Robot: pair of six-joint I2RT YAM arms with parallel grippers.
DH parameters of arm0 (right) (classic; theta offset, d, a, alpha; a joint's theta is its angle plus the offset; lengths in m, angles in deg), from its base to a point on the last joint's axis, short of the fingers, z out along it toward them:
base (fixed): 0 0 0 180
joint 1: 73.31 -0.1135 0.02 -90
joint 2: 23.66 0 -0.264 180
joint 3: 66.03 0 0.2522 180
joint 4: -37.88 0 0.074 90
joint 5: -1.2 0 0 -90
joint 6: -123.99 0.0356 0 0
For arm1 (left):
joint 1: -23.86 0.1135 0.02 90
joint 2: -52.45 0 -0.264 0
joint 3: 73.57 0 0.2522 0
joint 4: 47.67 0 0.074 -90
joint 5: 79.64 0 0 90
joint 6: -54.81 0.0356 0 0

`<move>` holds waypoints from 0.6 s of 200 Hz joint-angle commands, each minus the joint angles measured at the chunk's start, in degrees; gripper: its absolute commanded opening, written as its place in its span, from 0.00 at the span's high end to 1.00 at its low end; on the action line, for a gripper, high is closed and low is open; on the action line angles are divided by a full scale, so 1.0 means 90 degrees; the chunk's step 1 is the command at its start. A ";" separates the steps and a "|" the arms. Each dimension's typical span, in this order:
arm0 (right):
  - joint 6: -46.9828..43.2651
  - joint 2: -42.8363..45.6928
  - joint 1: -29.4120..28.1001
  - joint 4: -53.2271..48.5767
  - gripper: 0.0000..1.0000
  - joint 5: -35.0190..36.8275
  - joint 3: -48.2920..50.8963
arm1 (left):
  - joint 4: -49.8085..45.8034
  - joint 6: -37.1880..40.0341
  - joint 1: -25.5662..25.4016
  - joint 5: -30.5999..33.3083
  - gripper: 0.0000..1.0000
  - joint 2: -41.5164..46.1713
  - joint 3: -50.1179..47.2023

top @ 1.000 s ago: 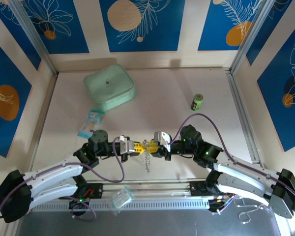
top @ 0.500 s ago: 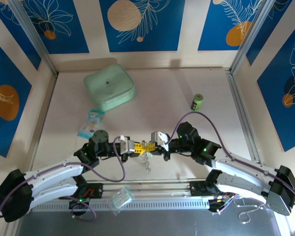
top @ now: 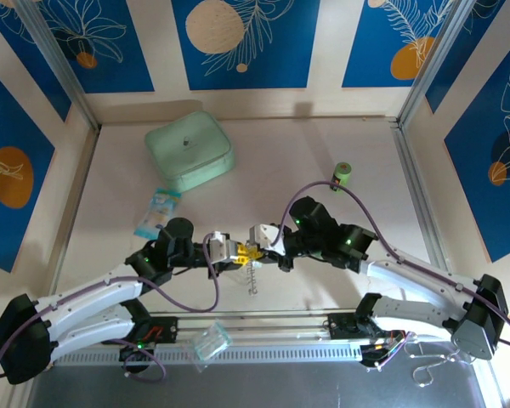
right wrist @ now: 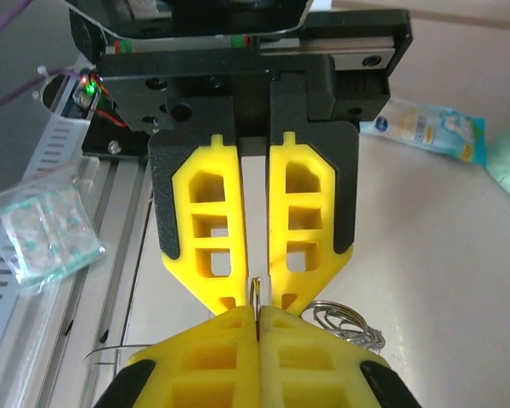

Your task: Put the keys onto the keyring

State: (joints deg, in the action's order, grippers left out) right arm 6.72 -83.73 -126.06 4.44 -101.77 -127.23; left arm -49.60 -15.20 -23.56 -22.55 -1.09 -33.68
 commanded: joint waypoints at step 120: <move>0.2626 0.1114 0.0489 0.2101 0.65 -0.0556 0.1599 | 0.0999 -0.0318 -0.0012 0.0024 1.00 0.0033 -0.0265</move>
State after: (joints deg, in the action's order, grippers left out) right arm 22.02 -75.53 -121.29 17.88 -106.67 -115.08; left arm -46.19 -15.90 -23.56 -22.50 -1.35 -35.15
